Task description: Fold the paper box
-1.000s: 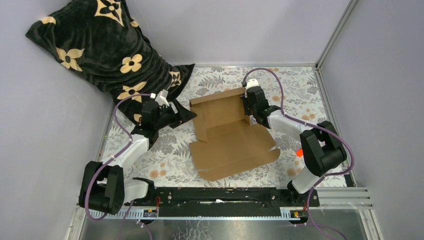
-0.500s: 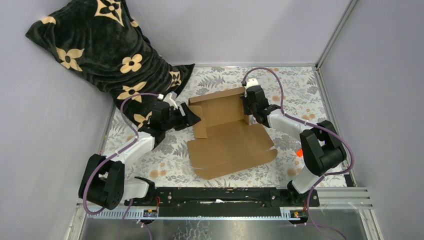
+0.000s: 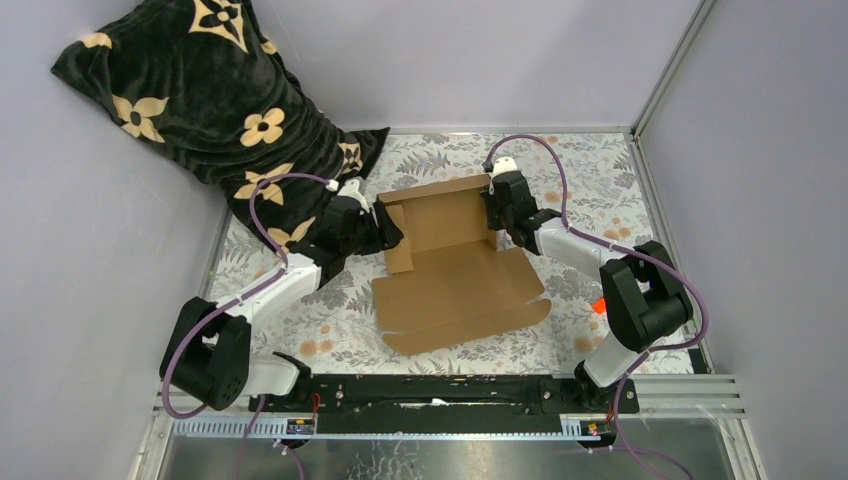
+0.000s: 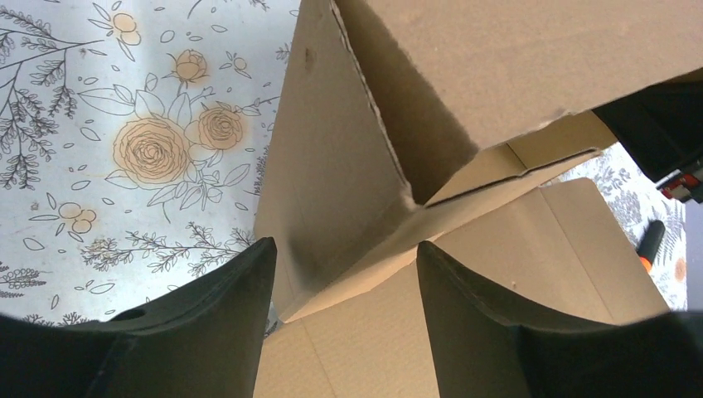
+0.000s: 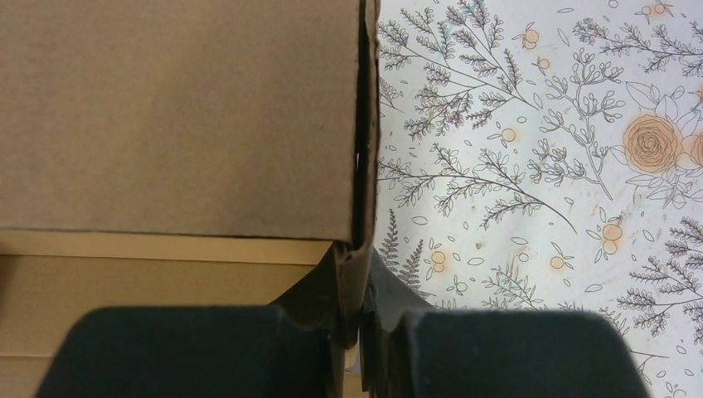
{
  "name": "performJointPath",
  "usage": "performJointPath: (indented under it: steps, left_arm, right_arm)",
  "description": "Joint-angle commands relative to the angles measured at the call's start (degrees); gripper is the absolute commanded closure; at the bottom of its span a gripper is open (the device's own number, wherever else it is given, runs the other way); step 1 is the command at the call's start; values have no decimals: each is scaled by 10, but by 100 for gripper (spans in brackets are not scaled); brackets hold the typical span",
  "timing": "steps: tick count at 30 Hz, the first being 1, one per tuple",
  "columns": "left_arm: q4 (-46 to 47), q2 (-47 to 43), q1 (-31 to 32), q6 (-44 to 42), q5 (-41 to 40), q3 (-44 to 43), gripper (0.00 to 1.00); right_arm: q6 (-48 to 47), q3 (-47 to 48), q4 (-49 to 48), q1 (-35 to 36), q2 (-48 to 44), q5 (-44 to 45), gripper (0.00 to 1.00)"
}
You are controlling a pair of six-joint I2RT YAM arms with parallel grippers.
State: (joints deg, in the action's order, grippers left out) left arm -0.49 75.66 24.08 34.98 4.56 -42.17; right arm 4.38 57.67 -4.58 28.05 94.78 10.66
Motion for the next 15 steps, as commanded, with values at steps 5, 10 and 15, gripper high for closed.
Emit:
performJointPath:
  steps: [5, 10, 15]
  left_arm:
    - [-21, 29, 16, -26, -87, -22, 41]
    - [-21, 35, 26, -25, -114, -23, 42]
    - [-24, 39, 45, -12, -176, -25, 49]
  right_arm:
    - [11, -19, 62, 2, 5, -42, 100]
    - [8, -18, 65, 2, 3, -44, 100]
    - [12, -20, 73, 2, -7, -52, 100]
